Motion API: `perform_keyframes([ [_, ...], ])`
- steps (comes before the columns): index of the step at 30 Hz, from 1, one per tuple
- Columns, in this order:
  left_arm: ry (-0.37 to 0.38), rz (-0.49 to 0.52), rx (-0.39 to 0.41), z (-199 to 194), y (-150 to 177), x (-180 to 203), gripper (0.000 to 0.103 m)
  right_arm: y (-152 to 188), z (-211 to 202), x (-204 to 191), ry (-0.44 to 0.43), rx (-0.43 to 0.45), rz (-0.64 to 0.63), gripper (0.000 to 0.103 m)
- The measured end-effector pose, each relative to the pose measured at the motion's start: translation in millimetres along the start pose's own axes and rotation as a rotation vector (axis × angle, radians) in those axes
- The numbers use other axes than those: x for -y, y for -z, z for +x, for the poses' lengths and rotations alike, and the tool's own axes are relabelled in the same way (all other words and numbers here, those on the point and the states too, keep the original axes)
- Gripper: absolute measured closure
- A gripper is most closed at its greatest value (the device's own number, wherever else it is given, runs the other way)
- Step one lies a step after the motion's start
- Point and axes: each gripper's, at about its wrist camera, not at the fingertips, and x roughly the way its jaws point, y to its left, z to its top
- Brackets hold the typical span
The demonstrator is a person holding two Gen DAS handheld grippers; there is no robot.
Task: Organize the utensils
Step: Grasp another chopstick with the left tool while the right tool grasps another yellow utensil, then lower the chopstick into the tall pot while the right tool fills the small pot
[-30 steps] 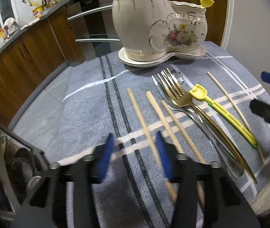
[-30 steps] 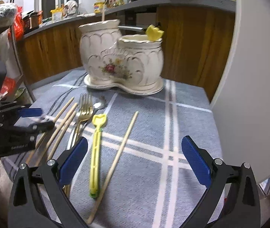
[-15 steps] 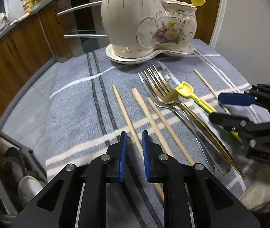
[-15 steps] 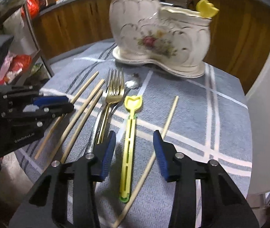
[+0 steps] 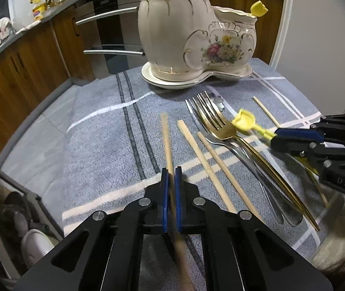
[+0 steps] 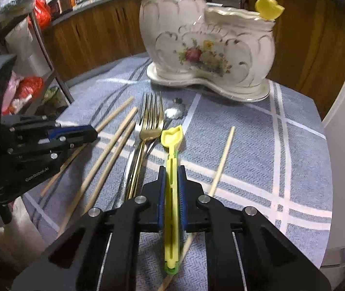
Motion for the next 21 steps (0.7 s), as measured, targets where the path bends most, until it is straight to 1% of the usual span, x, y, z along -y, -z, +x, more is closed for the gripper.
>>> perform_keyframes([
  [8,0.025,-0.017,0.062,-22.8,-2.3,-11.0,0.098,-4.7,-28.3,14.7,-0.039,0.112,0.047,0.093],
  [11,0.06,-0.018,0.121,-41.0,-6.5,-16.4,0.098,-10.5,-36.1,17.8,-0.053,0.16,0.062,0.093],
  [15,0.1,-0.02,0.206,-63.6,-20.5,-20.2,0.098,-26.8,-50.7,20.3,-0.069,0.258,0.073,0.093],
  [19,0.137,-0.026,0.324,-89.4,-46.7,-20.8,0.098,-50.5,-67.6,29.5,-0.062,0.365,0.093,0.093],
  [21,0.142,-0.02,0.378,-98.4,-62.8,-20.6,0.098,-65.0,-73.6,36.4,-0.063,0.424,0.111,0.093],
])
